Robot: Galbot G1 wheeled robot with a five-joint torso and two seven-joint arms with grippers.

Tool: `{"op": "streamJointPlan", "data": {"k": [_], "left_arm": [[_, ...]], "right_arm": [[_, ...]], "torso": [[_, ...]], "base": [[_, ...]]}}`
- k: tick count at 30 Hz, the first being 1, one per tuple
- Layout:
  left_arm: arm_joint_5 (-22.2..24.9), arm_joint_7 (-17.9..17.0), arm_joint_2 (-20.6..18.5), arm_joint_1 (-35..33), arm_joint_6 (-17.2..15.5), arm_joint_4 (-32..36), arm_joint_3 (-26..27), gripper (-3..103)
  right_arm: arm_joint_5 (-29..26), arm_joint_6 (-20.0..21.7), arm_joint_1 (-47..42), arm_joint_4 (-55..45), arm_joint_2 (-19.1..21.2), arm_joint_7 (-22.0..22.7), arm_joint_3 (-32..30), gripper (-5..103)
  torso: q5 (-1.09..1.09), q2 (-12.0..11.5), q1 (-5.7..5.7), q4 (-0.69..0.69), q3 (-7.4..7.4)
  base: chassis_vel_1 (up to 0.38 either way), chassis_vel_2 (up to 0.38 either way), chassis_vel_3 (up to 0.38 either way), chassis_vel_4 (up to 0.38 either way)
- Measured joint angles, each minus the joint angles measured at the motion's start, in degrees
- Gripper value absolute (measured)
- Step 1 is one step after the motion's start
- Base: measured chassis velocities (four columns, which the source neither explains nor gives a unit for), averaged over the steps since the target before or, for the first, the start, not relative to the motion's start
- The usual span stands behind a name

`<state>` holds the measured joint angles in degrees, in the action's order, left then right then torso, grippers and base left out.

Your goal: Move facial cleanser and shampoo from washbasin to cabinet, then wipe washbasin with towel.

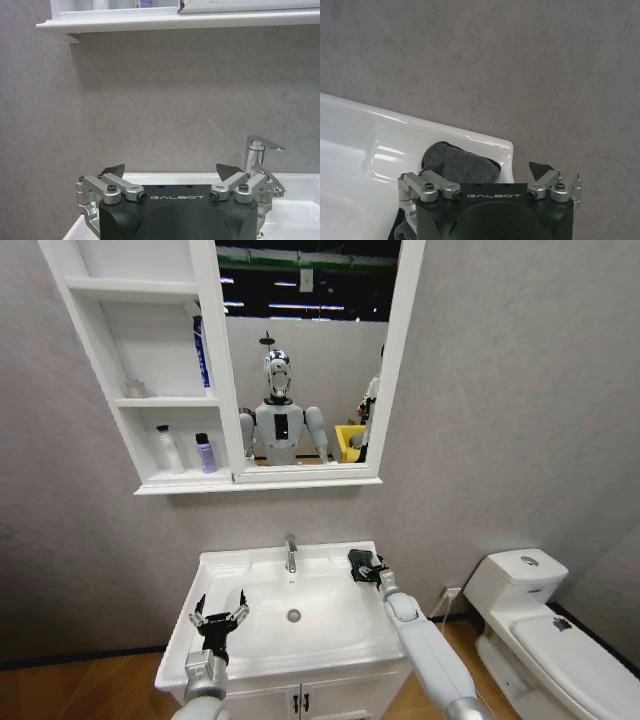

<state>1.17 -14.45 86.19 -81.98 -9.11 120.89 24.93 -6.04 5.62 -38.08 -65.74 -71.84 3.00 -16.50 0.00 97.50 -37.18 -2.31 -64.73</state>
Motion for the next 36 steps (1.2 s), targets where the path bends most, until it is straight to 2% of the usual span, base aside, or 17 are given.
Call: {"op": "streamJointPlan", "data": {"k": [5, 7, 8, 10, 11, 13, 14, 16, 17, 19, 20, 23, 25, 27, 36], "left_arm": [[0.1, 0.0, -0.2, 0.2, -0.1, 0.0, -0.1, 100], [0.6, 0.0, -0.7, 0.4, -0.1, 0.1, 0.1, 100], [0.6, 0.0, -0.7, 0.4, -0.1, 0.1, 0.1, 100], [1.4, 0.0, -1.3, 0.6, -0.1, 0.1, 0.2, 100], [1.4, 0.0, -1.3, 0.6, -0.1, 0.1, 0.2, 100], [2.4, 0.0, -2.3, 0.8, -0.1, 0.0, 0.4, 100], [2.4, 0.0, -2.3, 0.8, -0.1, 0.0, 0.4, 100], [3.3, 0.0, -3.5, 1.0, 0.1, -0.3, 0.5, 100], [3.3, 0.0, -3.5, 1.0, 0.1, -0.3, 0.5, 100], [4.3, 0.1, -4.4, 1.1, 0.1, -0.2, 0.5, 100], [4.3, 0.1, -4.4, 1.1, 0.1, -0.2, 0.5, 100], [5.2, 0.5, -5.7, 1.0, 0.1, 0.4, 0.5, 100], [5.4, 0.6, -6.1, 0.9, 0.1, 0.5, 0.5, 100], [5.5, 0.7, -6.5, 0.8, 0.1, 0.6, 0.4, 100], [5.5, 0.9, -6.6, -0.9, 0.6, 2.0, 0.9, 100]], "right_arm": [[-2.2, 1.7, -4.3, -7.9, 1.7, 1.6, -1.0, 99], [-5.2, 4.1, -11.5, -18.2, 3.5, 4.2, -3.6, 100], [-5.2, 4.1, -11.5, -18.2, 3.5, 4.2, -3.6, 100], [-7.1, 6.2, -19.4, -30.6, 3.6, 7.0, -7.7, 100], [-7.1, 6.2, -19.4, -30.6, 3.6, 7.0, -7.7, 100], [-7.3, 7.2, -31.0, -42.9, 1.0, 9.3, -13.2, 100], [-7.3, 7.2, -31.0, -42.9, 1.0, 9.3, -13.2, 100], [-4.0, 6.7, -42.1, -51.8, -2.4, 8.9, -18.1, 100], [-4.0, 6.7, -42.1, -51.8, -2.4, 8.9, -18.1, 100], [-1.2, 5.4, -51.3, -59.6, -5.6, 7.8, -21.0, 100], [-1.2, 5.4, -51.3, -59.6, -5.6, 7.8, -21.0, 100], [0.9, 3.3, -59.1, -65.0, -8.8, 6.8, -22.7, 100], [1.8, 2.3, -60.3, -65.6, -9.6, 6.8, -22.9, 100], [3.4, 1.0, -60.6, -65.9, -10.4, 6.9, -22.9, 100], [4.0, 1.6, -59.6, -67.1, -10.4, 7.1, -21.7, 100]], "torso": [[0.01, 0.0, -0.01, 0.01, 0.0], [0.02, 0.0, 0.0, -0.01, 0.0], [0.02, 0.0, 0.0, -0.01, 0.0], [-0.02, 0.0, 0.0, -0.01, 0.01], [-0.02, 0.0, 0.0, -0.01, 0.01], [0.01, 0.0, 0.01, 0.02, 0.01], [0.01, 0.0, 0.01, 0.02, 0.01], [0.0, 0.0, 0.01, -0.04, 0.01], [0.0, 0.0, 0.01, -0.04, 0.01], [-0.01, 0.0, 0.02, -0.02, 0.01], [-0.01, 0.0, 0.02, -0.02, 0.01], [-0.02, 0.0, 0.02, -0.02, 0.01], [-0.01, 0.0, 0.02, -0.01, 0.01], [0.0, 0.0, 0.0, 0.01, 0.0], [0.0, 0.0, -0.02, 0.01, -0.01]], "base": [[0.0, 0.0, 0.0, 0.0], [0.0, 0.0, 0.0, 0.0], [0.0, 0.0, 0.0, 0.0], [0.0, 0.0, 0.0, 0.0], [0.0, 0.0, 0.0, 0.0], [0.0, 0.0, 0.0, 0.0], [0.0, 0.0, 0.0, 0.0], [0.0, 0.0, 0.0, 0.0], [0.0, 0.0, 0.0, 0.0], [0.0, 0.0, 0.0, 0.0], [0.0, 0.0, 0.0, 0.0], [0.0, 0.0, 0.0, 0.0], [0.0, 0.0, 0.0, 0.0], [0.021, -0.021, -0.025, 0.039], [0.082, -0.15, -0.088, 0.157]]}}
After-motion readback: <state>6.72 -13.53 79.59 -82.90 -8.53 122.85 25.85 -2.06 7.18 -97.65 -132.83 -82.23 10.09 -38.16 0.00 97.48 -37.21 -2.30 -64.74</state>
